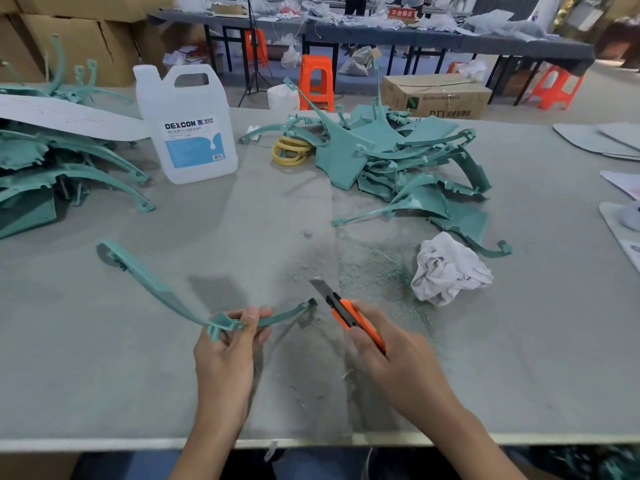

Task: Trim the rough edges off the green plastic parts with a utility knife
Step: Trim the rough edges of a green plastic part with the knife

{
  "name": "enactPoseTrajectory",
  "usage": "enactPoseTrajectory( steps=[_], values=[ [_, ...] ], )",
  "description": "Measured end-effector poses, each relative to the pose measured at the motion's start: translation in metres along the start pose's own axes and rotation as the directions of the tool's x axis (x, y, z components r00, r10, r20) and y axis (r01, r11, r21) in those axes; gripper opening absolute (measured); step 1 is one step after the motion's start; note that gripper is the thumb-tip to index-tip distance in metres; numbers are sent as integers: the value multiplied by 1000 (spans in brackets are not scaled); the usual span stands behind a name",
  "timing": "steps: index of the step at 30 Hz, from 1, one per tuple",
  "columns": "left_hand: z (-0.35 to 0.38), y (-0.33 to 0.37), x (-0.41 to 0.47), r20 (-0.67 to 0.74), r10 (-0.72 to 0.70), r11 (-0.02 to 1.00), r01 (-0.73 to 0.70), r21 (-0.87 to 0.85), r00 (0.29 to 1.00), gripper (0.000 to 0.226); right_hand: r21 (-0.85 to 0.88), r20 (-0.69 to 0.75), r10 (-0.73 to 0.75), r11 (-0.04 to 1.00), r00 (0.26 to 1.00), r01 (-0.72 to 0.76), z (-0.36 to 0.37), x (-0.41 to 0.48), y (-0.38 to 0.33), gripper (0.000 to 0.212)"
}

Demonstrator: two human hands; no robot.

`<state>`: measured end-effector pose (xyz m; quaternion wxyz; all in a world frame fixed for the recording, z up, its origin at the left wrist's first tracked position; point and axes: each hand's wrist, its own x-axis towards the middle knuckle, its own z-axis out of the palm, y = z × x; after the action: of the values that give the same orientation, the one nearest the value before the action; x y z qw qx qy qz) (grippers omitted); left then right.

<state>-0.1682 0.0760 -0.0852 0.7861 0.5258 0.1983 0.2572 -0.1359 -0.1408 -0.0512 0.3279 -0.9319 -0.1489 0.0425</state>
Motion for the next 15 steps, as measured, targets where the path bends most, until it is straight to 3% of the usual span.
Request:
enactPoseTrajectory(
  steps=[3,7,15],
  values=[
    [1,0,-1,5,5,1000,-5,8,1000,36,-82,54,-11,996,999,15,6,-3,-3,44],
    [1,1,-3,8,8,1000,-8,24,1000,29,-185,13,16,983,1000,-13,3,6,0,43],
    [-1,-2,-3,5,35,997,-35,74,999,28,-176,9,30,984,1000,-28,2,-2,1,44]
  ],
)
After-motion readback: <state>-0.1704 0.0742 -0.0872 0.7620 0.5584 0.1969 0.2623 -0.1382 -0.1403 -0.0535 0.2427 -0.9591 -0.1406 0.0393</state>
